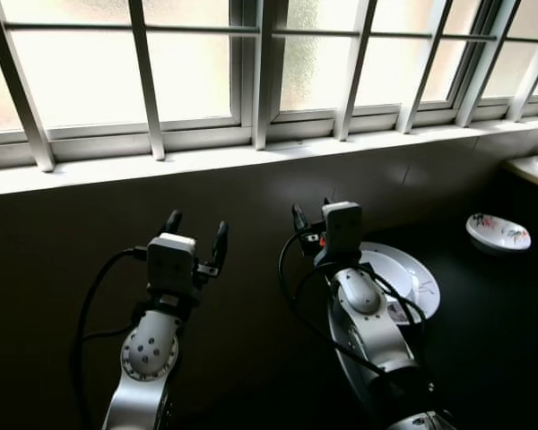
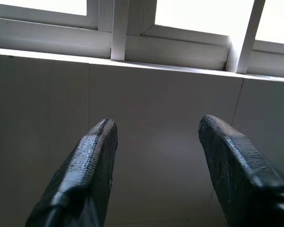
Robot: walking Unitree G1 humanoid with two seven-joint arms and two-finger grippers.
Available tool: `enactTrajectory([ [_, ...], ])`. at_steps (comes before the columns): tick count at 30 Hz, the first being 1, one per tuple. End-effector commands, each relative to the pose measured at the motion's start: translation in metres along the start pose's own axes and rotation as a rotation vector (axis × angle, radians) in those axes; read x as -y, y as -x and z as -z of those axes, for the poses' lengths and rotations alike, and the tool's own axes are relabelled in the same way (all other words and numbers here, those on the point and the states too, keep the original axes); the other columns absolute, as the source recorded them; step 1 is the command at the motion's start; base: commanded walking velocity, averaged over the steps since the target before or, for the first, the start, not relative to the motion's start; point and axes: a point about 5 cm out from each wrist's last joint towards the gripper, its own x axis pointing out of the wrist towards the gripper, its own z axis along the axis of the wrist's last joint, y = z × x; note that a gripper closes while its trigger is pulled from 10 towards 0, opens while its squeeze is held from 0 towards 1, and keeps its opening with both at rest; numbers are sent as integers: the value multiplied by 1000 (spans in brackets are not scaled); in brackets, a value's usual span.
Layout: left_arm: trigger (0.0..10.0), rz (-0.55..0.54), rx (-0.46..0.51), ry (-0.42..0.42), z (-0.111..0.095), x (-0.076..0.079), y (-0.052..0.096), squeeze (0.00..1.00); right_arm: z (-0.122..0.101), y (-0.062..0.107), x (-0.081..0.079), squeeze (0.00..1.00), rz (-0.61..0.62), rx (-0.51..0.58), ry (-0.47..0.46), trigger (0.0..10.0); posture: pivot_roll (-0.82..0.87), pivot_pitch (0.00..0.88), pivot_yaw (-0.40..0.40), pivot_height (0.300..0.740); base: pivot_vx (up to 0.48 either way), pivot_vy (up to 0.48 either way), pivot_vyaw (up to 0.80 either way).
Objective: Kitchen organization
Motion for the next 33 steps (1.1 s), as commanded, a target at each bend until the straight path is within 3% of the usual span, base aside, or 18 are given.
enactTrajectory([
  [1, 10000, 12, 7, 5, -2, 3, -1, 0, 7, 0, 13, 0, 74, -52, -14, 10000, -3, 0, -40, 736, 0, 0, 0],
  [5, 10000, 16, 0, 2, 0, 4, 1, 0, 18, 1, 28, 0, 183, -133, -33, 10000, -2, 0, -40, 736, 0, 0, -200],
  [10, 10000, 19, -5, -2, 1, 4, 1, 0, 23, 1, 36, 0, 235, -164, -51, 10000, -1, 0, -40, 736, 0, 0, -800],
  [15, 10000, 24, -11, -5, 2, 4, 2, 0, 25, 1, 36, 0, 233, -186, -56, 10000, -2, 0, -40, 736, 0, 0, -726],
  [25, 10000, 29, -24, -17, 4, 5, 3, 0, 34, -2, 38, 0, 204, -261, -63, 10000, -1, 0, -40, 736, 0, 0, 0],
  [29, 10000, 23, -48, -32, 8, 4, 3, 0, 33, -4, 41, 0, 189, -255, -17, 10000, -2, 0, -42, 736, 0, 0, 0],
  [33, 10000, 21, -39, -31, 7, 4, 3, 0, 31, -3, 31, 0, 125, -232, 30, 10000, -2, 0, -42, 736, 0, 0, 0],
])
